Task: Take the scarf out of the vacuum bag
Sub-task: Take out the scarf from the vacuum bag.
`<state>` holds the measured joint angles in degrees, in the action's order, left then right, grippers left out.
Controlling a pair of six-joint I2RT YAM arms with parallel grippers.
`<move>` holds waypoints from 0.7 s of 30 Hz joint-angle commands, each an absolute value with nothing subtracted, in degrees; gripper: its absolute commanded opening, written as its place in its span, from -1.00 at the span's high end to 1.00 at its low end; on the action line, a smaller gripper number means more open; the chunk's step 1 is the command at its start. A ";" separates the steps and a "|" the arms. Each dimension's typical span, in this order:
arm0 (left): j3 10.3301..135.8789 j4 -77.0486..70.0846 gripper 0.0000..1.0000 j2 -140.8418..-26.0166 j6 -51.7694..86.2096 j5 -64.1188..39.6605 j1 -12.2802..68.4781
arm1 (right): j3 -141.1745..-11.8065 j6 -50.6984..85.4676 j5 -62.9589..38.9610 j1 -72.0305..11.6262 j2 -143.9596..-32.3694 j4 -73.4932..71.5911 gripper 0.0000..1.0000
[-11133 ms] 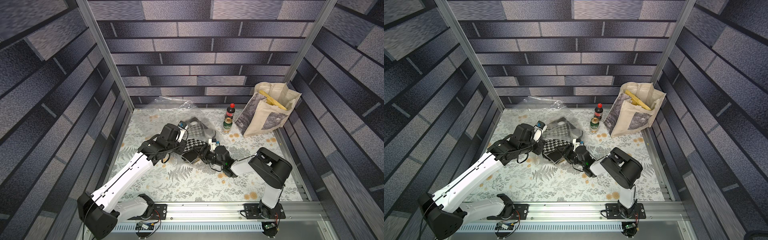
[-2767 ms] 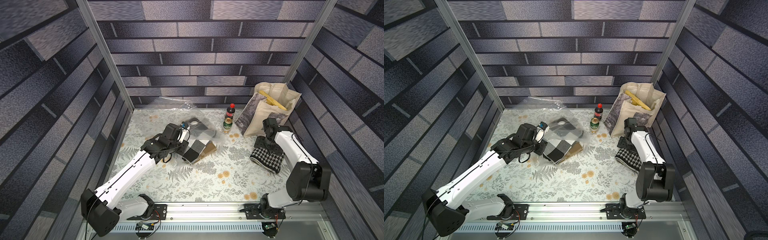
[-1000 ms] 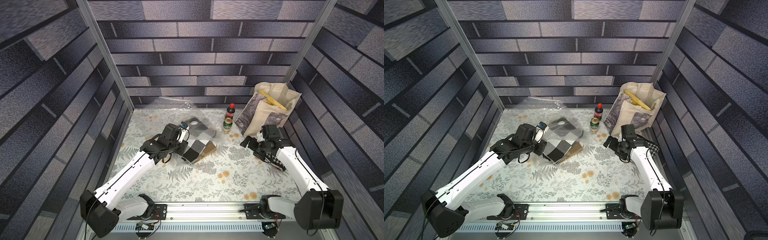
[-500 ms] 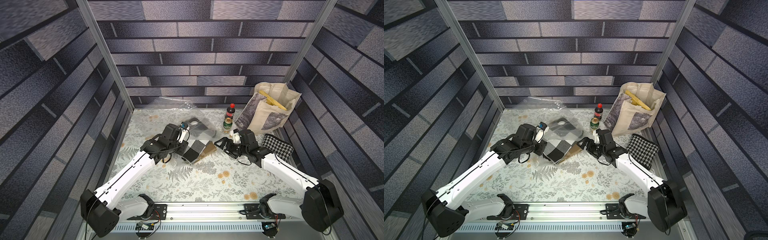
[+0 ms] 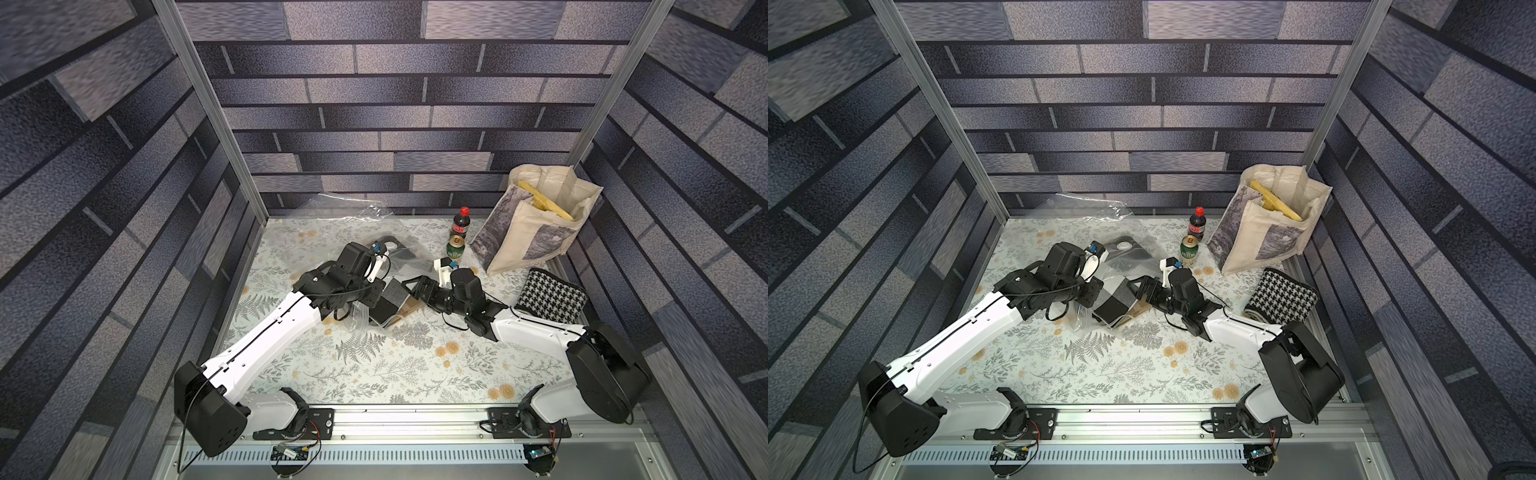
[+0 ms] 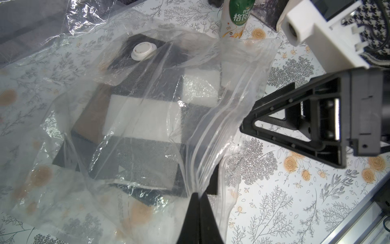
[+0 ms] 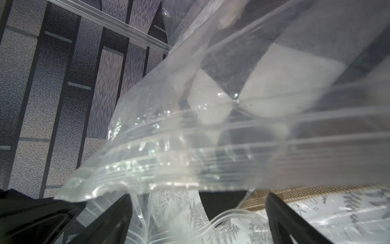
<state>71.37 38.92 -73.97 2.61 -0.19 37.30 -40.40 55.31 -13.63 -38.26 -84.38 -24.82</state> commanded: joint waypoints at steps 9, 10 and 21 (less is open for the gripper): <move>74.71 38.96 1.00 -75.90 4.88 2.85 39.28 | -40.14 56.27 -10.79 -38.85 -90.75 -30.01 -1.00; 74.25 38.46 1.00 -75.72 5.12 2.68 39.21 | -40.41 56.32 -10.48 -38.84 -91.24 -29.80 -1.00; 72.67 36.84 1.00 -75.15 5.03 0.98 39.18 | -40.45 62.04 -10.00 -38.89 -100.66 -43.00 -1.00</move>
